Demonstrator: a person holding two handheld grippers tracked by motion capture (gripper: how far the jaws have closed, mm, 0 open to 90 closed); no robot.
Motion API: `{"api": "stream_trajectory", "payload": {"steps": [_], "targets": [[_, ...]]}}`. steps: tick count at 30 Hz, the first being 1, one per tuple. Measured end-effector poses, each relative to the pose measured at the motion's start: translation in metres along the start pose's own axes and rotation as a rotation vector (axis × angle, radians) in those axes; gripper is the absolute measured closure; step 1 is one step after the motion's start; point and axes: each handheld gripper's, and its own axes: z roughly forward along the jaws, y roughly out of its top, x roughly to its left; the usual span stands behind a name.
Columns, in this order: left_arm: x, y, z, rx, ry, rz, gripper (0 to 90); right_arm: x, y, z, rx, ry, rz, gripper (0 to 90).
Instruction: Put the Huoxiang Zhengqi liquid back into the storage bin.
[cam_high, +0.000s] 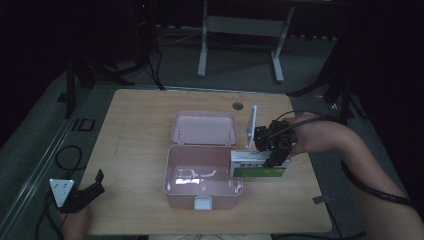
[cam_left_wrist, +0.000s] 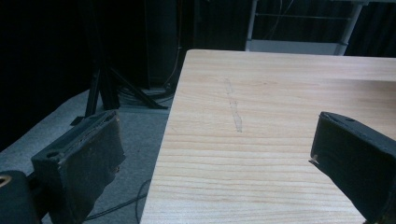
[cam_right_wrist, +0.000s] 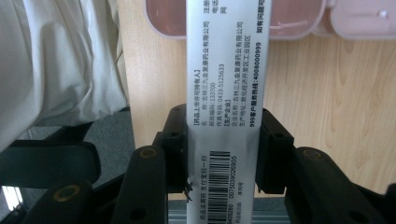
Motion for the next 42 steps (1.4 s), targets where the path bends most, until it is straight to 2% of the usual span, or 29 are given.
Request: {"api": "stream_trajectory", "payload": {"steps": [1, 6, 9, 17, 18, 24, 28, 32, 37, 42], "targets": [[0.0, 0.0, 0.0, 0.0, 0.0, 0.0, 2.8, 0.001, 0.004, 0.001, 0.005, -0.005, -0.015, 62.0], [0.0, 0.0, 0.0, -0.002, 0.001, -0.002, 2.8, 0.001, 0.018, 0.004, -0.004, -0.001, -0.03, 62.0], [0.0, 0.0, 0.0, -0.002, 0.001, -0.003, 2.7, 0.003, 0.035, 0.004, -0.005, 0.004, -0.048, 62.0], [0.001, 0.0, 0.0, -0.002, -0.001, -0.005, 2.7, 0.005, 0.062, 0.007, -0.012, 0.009, -0.097, 62.0], [0.001, 0.0, 0.0, -0.002, -0.002, -0.005, 2.7, 0.005, 0.072, 0.007, -0.027, 0.012, -0.107, 62.0], [0.001, 0.0, 0.0, -0.002, -0.004, -0.005, 2.7, 0.004, 0.088, 0.011, -0.046, 0.017, -0.115, 62.1], [0.001, 0.0, 0.0, -0.003, -0.006, -0.005, 2.8, 0.002, 0.103, 0.02, -0.05, 0.031, -0.118, 62.1], [0.001, 0.0, 0.0, -0.003, -0.007, -0.005, 2.7, 0.002, 0.108, 0.027, -0.045, 0.041, -0.123, 62.1], [0.001, 0.0, 0.0, -0.003, -0.006, -0.005, 2.8, 0.002, 0.117, 0.045, -0.035, 0.058, -0.123, 62.1], [0.001, 0.0, 0.0, -0.001, -0.006, -0.005, 2.7, -0.002, 0.118, 0.068, -0.019, 0.069, -0.096, 62.1]]}}
